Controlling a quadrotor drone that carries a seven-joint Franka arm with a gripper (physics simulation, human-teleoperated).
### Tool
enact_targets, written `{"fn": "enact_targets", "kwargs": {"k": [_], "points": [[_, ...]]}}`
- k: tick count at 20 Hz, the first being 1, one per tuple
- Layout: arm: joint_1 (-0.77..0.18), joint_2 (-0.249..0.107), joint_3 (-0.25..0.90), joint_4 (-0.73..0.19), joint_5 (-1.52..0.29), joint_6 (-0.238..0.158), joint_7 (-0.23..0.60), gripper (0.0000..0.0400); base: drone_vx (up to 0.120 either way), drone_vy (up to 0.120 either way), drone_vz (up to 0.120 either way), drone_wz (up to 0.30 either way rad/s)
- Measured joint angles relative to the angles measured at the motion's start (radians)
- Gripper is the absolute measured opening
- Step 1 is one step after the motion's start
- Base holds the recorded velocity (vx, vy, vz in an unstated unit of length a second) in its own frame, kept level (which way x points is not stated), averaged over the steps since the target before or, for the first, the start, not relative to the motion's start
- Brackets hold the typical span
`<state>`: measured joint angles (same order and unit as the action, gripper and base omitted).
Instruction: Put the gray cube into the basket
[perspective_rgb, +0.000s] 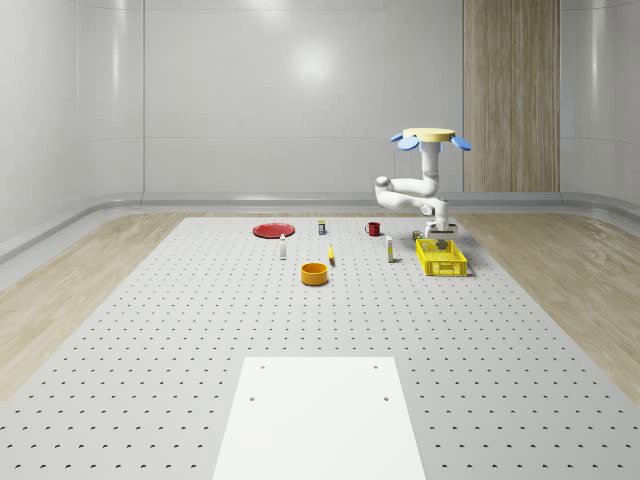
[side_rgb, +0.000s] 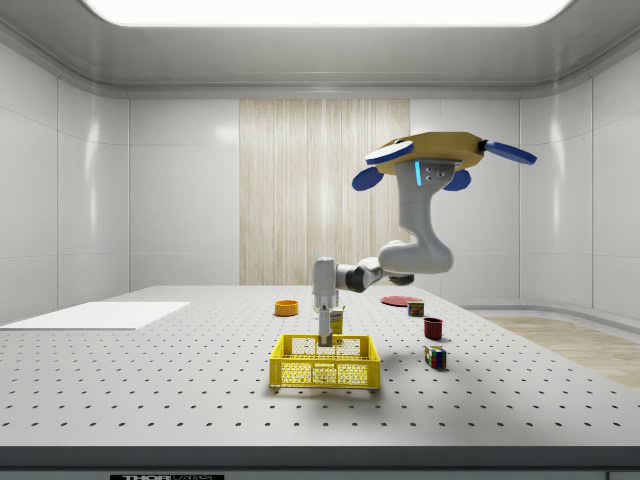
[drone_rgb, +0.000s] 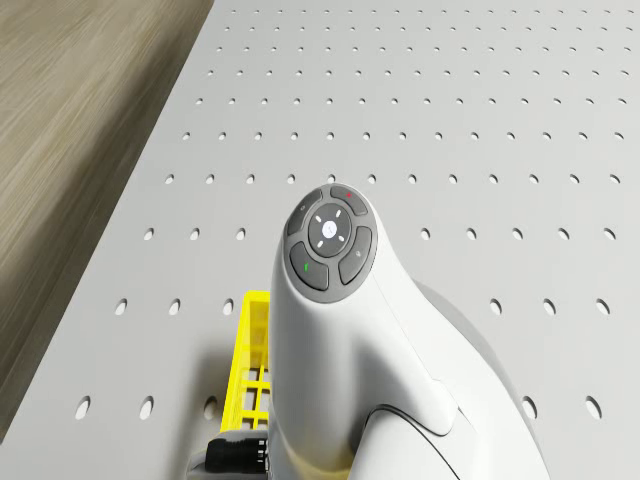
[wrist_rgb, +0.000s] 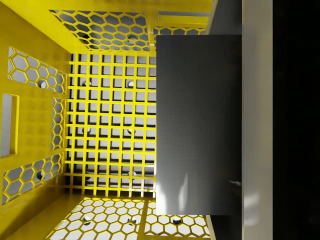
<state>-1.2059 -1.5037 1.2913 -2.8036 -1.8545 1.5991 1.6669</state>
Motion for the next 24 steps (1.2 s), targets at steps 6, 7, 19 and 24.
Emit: {"fn": "enact_targets", "kwargs": {"k": [6,7,19,24], "points": [[-0.012,-0.005,-0.07,0.021,-0.064,0.034,0.0,0.025,0.0,0.0,0.0,0.0],[-0.015,-0.005,-0.084,0.026,-0.077,0.04,0.0,0.025,0.0,0.0,0.0,0.0],[-0.042,0.01,-0.211,0.081,-0.196,0.093,-0.003,0.0316,0.0,0.0,0.0,0.0],[-0.035,0.013,-0.197,0.072,-0.185,0.081,-0.005,0.0376,0.0,0.0,0.0,0.0]]}}
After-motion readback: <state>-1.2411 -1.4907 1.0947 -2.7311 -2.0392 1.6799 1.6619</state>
